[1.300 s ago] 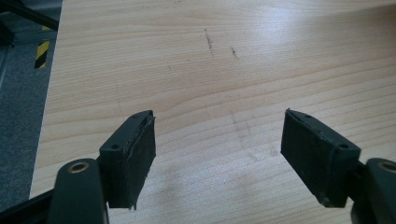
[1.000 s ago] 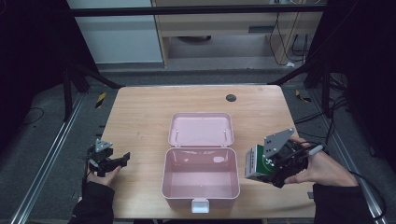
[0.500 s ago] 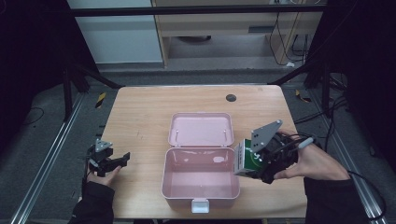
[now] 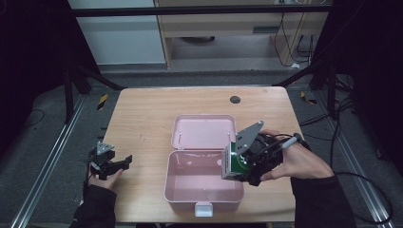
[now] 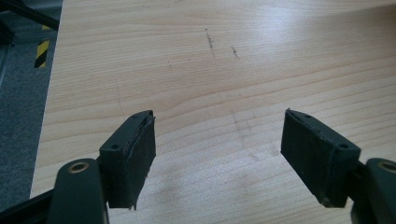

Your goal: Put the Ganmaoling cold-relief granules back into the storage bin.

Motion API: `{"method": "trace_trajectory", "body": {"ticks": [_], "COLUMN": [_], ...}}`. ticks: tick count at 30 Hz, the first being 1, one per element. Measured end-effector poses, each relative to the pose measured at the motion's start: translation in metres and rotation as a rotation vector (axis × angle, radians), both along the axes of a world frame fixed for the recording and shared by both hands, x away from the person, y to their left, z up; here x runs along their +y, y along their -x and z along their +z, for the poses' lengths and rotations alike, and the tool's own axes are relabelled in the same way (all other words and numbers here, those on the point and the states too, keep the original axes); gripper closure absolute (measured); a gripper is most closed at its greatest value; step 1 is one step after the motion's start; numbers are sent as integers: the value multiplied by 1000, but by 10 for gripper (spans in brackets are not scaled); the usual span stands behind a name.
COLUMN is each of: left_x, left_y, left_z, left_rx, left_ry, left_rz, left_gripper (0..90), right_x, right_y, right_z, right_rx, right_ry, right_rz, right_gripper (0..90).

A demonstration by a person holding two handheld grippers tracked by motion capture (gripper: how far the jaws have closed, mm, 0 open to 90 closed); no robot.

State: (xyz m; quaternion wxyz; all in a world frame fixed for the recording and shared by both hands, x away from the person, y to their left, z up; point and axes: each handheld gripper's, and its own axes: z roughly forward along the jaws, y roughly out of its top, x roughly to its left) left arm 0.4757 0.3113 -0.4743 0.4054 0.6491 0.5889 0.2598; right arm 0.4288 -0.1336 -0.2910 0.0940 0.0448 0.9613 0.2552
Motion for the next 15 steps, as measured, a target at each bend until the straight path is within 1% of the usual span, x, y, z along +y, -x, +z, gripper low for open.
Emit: {"method": "trace_trajectory", "body": {"ticks": [3,8,11,15], "left_x": [0,0,0,0], "left_y": [0,0,0,0], "left_z": [0,0,0,0], "left_rx": [-2,-2,-5,-5], "left_ry": [2,2,5,5], "left_rz": [0,0,2,2], "left_gripper": [256,256,256,256], "right_x": [7,15,23,28], "right_y": [-1,-2,-3,-3], "right_z": [-1,-2,-6,-9], "right_rx": [-1,-1,8,14], "right_ry": [10,9,28,30], "right_rz": [7,14,17,24], "right_gripper": [154,154,154,154]}}
